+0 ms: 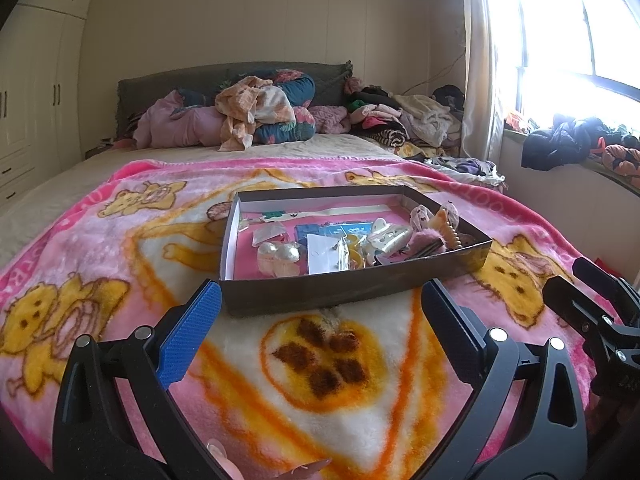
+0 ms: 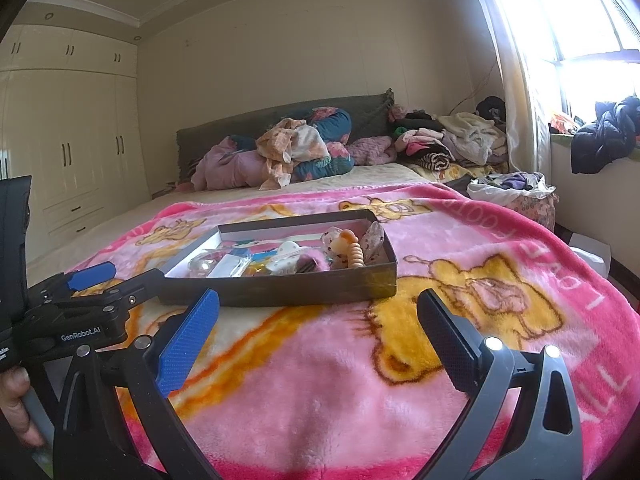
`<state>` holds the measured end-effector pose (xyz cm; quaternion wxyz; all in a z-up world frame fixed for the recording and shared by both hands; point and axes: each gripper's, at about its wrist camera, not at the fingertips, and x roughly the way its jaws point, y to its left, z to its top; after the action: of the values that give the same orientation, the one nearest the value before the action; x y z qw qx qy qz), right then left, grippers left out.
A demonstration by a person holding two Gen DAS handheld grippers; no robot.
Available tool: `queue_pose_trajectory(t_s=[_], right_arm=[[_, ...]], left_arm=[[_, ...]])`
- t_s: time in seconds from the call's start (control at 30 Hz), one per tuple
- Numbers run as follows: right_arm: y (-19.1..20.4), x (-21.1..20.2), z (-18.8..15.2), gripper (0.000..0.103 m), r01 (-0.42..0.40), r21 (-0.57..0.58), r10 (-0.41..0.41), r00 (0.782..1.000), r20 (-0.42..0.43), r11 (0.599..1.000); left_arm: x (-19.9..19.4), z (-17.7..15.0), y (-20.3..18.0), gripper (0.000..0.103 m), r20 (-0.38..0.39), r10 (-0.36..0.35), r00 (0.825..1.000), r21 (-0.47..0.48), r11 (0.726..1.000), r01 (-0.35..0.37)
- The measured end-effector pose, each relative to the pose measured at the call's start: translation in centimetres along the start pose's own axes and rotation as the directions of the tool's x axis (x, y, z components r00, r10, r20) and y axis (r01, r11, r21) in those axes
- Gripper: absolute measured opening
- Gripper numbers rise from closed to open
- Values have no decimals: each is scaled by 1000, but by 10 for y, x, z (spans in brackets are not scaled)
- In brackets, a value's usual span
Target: Organize jewelry
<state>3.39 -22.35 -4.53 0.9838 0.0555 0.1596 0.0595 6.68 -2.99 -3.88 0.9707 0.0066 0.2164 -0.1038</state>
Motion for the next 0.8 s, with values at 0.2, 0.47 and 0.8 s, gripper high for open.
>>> queue_pose_trajectory(t_s=[0.2,0.47,0.8], right_arm=[[0,0,1,97,1,0,-1,1000,3,1000],[0,0,0,97,2,-1,-2,1000,2,1000],[2,-1,0,97,3,-4,-3,1000,3,1000]], left_arm=[[0,0,0,92,4,2,1000,1,1000,-2],[-1,0,0,92,5,3,1000,1,1000,-3],[-1,0,1,92,5,2,1000,1,1000,-2]])
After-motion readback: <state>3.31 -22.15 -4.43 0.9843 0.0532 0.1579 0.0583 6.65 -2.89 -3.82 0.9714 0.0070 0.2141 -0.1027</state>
